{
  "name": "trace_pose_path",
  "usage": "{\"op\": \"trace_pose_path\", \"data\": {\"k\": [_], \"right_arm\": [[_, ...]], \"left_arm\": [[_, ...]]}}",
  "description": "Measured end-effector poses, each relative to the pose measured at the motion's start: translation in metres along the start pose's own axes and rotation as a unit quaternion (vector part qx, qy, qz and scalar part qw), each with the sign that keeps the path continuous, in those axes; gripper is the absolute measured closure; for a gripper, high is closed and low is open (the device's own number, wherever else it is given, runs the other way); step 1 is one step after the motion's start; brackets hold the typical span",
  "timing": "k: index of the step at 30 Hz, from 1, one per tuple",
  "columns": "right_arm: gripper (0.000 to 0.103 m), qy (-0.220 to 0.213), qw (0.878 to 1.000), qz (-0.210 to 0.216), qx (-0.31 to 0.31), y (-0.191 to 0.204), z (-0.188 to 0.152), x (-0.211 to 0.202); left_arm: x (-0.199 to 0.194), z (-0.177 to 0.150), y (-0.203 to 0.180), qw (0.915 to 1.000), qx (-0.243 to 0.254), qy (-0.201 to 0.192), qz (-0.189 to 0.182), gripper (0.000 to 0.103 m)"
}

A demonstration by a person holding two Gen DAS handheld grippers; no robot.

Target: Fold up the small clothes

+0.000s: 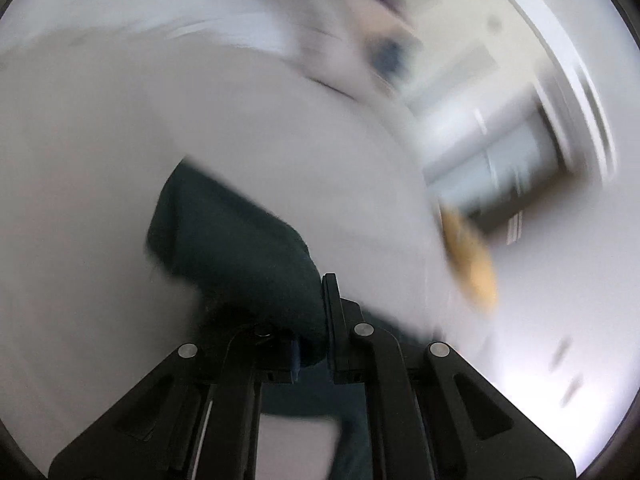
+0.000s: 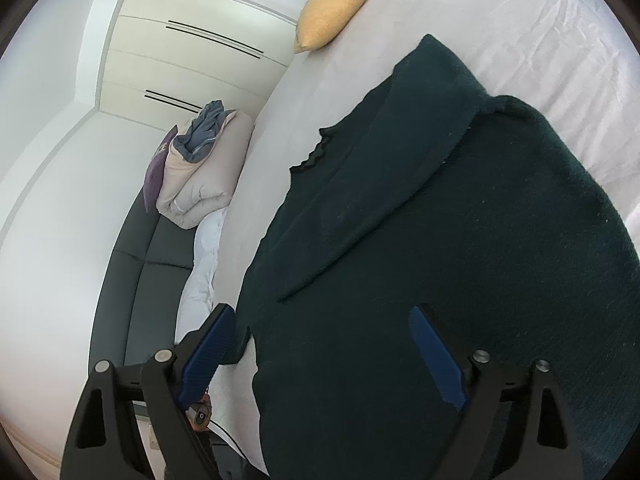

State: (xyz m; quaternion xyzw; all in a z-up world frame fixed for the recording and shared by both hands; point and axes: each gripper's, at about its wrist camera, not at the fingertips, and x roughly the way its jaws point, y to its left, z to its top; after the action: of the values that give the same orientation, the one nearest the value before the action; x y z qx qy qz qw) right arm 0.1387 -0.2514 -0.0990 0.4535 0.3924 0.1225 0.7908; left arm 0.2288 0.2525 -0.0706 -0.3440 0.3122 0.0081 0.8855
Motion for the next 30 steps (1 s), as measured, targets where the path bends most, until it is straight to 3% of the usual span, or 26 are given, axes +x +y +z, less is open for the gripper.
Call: {"op": "trace_pose_path", "data": {"k": [2, 4, 8, 10, 14, 19, 25, 28, 30], "right_arm": [[0.012, -0.001, 1.000, -0.001, 0.000, -0.004, 0.005, 0.001], [0.013, -0.002, 1.000, -0.004, -0.002, -0.005, 0.011, 0.005], [0.014, 0.008, 1.000, -0.015, -0.019, 0.000, 0.028, 0.021], [0.014, 0.024, 0.999, -0.021, -0.032, 0.007, 0.038, 0.036], [0.014, 0.054, 0.997, -0.012, -0.052, 0.023, 0.053, 0.073], [0.014, 0.120, 0.992, 0.005, -0.049, 0.042, 0.062, 0.140], [0.021, 0.197, 0.976, 0.009, -0.090, 0.081, 0.051, 0.206], [0.028, 0.226, 0.967, -0.010, -0.114, 0.094, 0.045, 0.233], [0.045, 0.245, 0.962, -0.019, -0.117, 0.094, 0.042, 0.247]], "left_arm": [[0.019, -0.038, -0.066, 0.9934, 0.112, 0.024, 0.009, 0.095], [0.039, -0.085, -0.115, 0.9787, 0.199, 0.044, 0.024, 0.095], [0.078, -0.192, -0.169, 0.9276, 0.358, 0.074, 0.075, 0.095], [0.089, -0.215, -0.169, 0.9126, 0.391, 0.077, 0.093, 0.095], [0.089, -0.220, -0.162, 0.9159, 0.385, 0.070, 0.091, 0.095], [0.092, -0.230, -0.162, 0.9127, 0.392, 0.066, 0.095, 0.095], [0.087, -0.223, -0.165, 0.9151, 0.388, 0.063, 0.091, 0.095], [0.085, -0.219, -0.160, 0.9183, 0.382, 0.063, 0.085, 0.095], [0.083, -0.219, -0.158, 0.9200, 0.378, 0.061, 0.084, 0.095]]}}
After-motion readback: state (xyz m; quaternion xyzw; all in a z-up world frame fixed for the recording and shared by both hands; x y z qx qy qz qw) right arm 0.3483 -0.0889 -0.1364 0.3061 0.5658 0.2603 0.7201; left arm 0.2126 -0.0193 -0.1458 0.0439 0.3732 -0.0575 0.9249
